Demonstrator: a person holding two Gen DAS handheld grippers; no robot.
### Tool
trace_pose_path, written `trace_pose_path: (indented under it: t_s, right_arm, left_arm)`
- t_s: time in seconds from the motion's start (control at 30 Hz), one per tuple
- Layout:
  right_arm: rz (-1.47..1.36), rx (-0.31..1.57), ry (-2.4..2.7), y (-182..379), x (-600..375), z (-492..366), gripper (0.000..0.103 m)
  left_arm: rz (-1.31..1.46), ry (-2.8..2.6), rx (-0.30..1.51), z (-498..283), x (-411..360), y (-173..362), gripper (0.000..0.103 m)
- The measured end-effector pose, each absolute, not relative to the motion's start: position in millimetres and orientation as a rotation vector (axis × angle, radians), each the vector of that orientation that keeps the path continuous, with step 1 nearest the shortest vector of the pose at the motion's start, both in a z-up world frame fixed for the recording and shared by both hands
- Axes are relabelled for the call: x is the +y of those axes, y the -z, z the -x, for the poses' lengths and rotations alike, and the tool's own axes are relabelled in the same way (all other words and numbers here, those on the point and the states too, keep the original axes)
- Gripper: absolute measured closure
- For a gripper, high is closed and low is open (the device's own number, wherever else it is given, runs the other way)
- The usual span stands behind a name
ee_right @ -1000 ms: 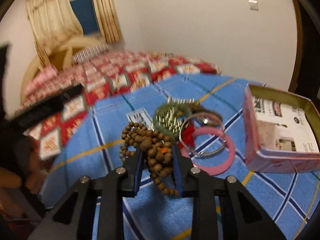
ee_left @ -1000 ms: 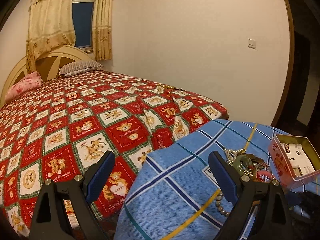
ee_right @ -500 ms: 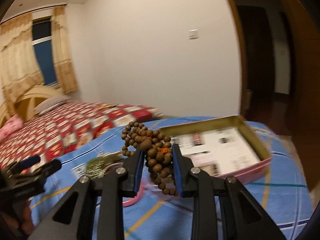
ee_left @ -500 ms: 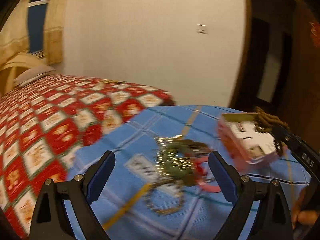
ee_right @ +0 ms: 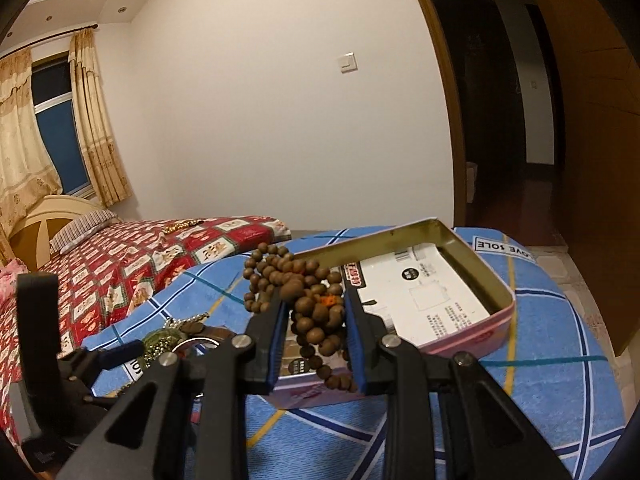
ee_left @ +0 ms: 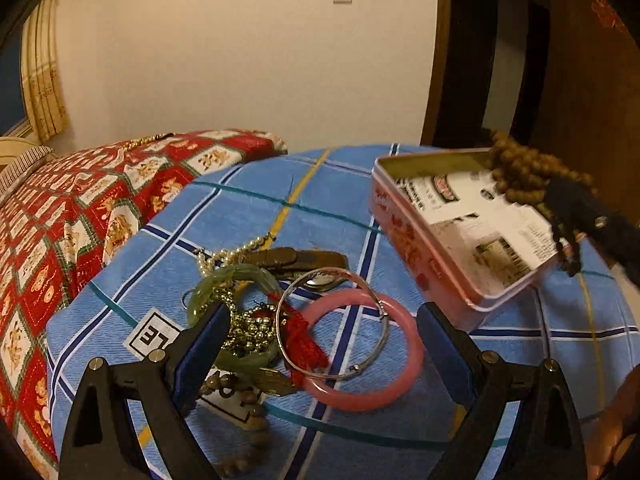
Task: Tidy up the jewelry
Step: 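Grasp the silver bangle with the left tool while right tool lifts the brown beads, then lower the silver bangle into the tin with the left tool while right tool drops the brown beads in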
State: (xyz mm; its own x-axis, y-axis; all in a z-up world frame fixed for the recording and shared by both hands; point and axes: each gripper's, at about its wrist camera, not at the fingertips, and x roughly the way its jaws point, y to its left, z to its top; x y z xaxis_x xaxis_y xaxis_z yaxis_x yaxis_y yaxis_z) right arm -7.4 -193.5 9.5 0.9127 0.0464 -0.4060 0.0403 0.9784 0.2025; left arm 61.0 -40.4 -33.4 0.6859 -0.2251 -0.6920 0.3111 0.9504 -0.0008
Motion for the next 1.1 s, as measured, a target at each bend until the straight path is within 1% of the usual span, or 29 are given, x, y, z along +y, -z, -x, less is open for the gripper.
trace_pose_path:
  t_s: [0.07,0.2,0.23,0.27,0.3,0.33,0.47,0.67,0.73,0.97,1.1]
  right_arm:
    - [-0.221,0.421,-0.003,-9.4,-196.1,7.6,0.072]
    - [-0.243,0.426,0.002,-8.5,-201.3,7.1,0.072]
    - [-0.249,0.429,0.003,-8.0,-202.6,6.6,0.072]
    - [-0.255,0.434,0.004,-7.8,-203.5,5.6,0.072]
    - [-0.260,0.438,0.004,-7.3,-204.4,4.9,0.072]
    - [-0.263,0.441,0.006,-6.9,-205.0,4.3,0.072]
    - [-0.263,0.433,0.011,-7.6,-206.8,5.1,0.072]
    - [-0.263,0.421,0.013,-9.6,-207.7,6.1,0.072]
    - [-0.261,0.411,0.014,-11.2,-208.3,7.6,0.072]
    - [-0.212,0.347,0.083,-22.7,-216.0,13.6,0.072]
    - [-0.188,0.316,0.166,-27.2,-241.5,10.3,0.072]
  left_arm:
    - [-0.139,0.282,0.812,-70.6,-44.5,41.0,0.009]
    - [-0.245,0.238,0.841,-75.4,-57.2,49.8,0.010]
    - [-0.270,0.229,0.842,-74.9,-60.2,51.0,0.018]
    - [-0.275,0.236,0.832,-73.2,-60.9,49.8,0.022]
    - [-0.269,0.245,0.831,-72.4,-59.8,49.7,0.032]
    - [-0.250,0.249,0.831,-71.6,-56.4,48.9,0.039]
    - [-0.125,0.269,0.799,-69.8,-35.3,40.6,0.039]
    - [0.018,0.312,0.566,-36.4,-10.6,11.2,0.039]
    - [0.035,0.327,0.524,-29.3,-9.2,7.0,0.039]
    - [0.078,0.407,0.468,-21.6,-22.0,-9.4,0.039]
    - [0.034,0.447,0.464,-28.1,-52.5,-12.0,0.039]
